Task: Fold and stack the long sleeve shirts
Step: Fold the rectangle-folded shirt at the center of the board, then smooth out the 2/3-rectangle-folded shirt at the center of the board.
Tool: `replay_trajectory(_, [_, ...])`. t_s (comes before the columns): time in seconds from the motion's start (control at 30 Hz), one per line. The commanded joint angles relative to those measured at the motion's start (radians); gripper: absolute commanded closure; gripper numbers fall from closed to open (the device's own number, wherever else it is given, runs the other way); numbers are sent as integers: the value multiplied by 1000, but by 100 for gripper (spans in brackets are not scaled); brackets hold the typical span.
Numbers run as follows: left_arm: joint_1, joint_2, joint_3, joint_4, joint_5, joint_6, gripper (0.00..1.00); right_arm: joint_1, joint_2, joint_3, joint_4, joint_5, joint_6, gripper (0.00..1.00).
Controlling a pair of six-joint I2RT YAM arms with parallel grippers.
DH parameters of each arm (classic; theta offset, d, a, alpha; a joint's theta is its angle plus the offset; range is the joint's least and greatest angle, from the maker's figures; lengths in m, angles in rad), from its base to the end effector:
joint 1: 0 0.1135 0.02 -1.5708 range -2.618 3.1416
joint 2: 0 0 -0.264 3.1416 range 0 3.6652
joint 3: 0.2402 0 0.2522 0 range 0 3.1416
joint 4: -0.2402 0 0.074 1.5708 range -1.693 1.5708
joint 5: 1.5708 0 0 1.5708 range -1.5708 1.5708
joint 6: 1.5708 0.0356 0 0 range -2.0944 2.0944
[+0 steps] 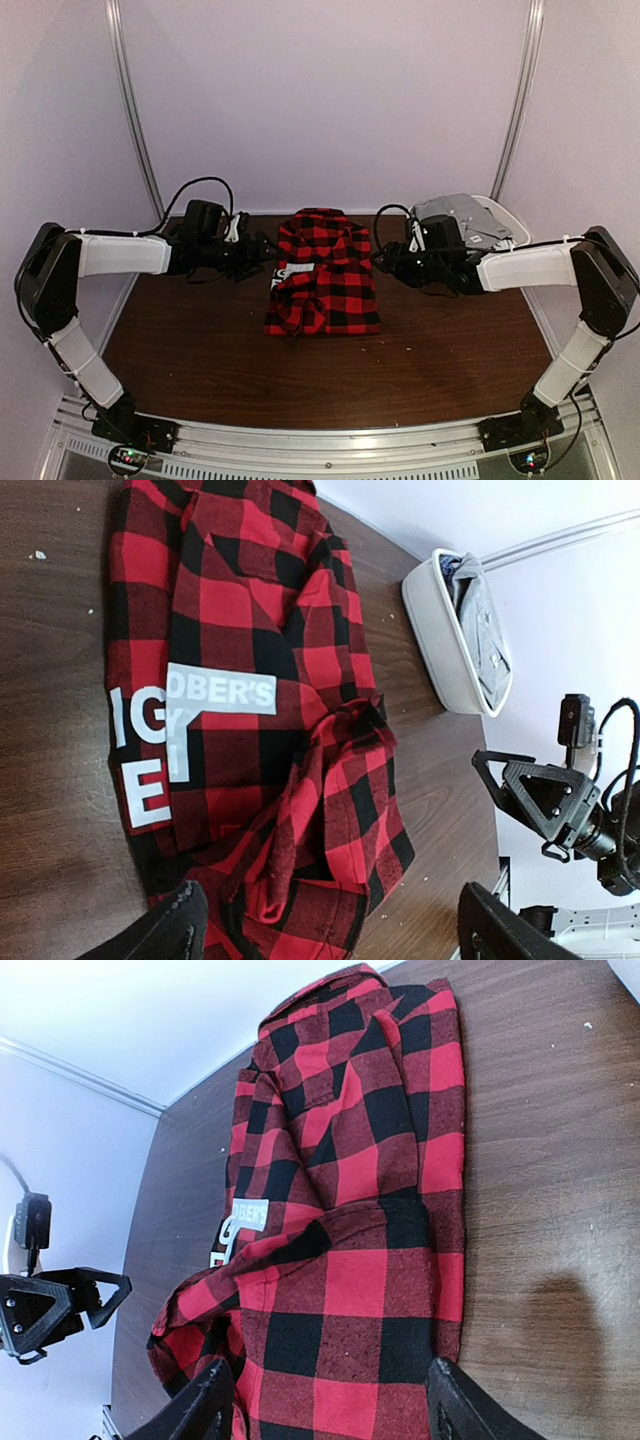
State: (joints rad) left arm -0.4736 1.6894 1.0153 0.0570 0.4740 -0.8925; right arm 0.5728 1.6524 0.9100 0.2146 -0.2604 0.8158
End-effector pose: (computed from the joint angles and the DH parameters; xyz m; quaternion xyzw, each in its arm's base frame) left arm 0.3185 -0.1815 0.2085 -0.0741 0.8671 -0.4434 0.2144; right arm 0.2944 0.2008 0.2006 0.0400 0.8612 0.4026 0.3076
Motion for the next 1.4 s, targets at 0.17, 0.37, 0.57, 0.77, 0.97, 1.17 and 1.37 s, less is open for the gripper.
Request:
replay_trajectory(0.17, [-7, -130, -142, -29, -45, 77, 24, 149, 29, 138, -162, 96, -181, 57])
replay_trajectory(0.37, [-59, -138, -201, -34, -80, 66, 40, 200, 217, 326, -207, 54, -235, 81])
replay_trajectory(0.57, [-103, -132, -208, -27, -92, 50, 55, 201, 406, 529, -300, 20, -287, 89])
replay_trajectory(0.77, [-115, -73, -148, -52, -90, 64, 54, 192, 564, 707, -380, 4, -326, 91])
replay_trajectory(0.97, [-115, 4, -32, -98, -80, 88, 54, 150, 657, 818, -406, -9, -314, 88])
replay_trajectory(1.17, [-112, 131, 139, -145, -86, 106, 60, 120, 664, 878, -435, -15, -307, 81])
replay_trajectory(1.37, [-76, 249, 285, -170, -106, 95, 80, 118, 549, 849, -458, 35, -320, 73])
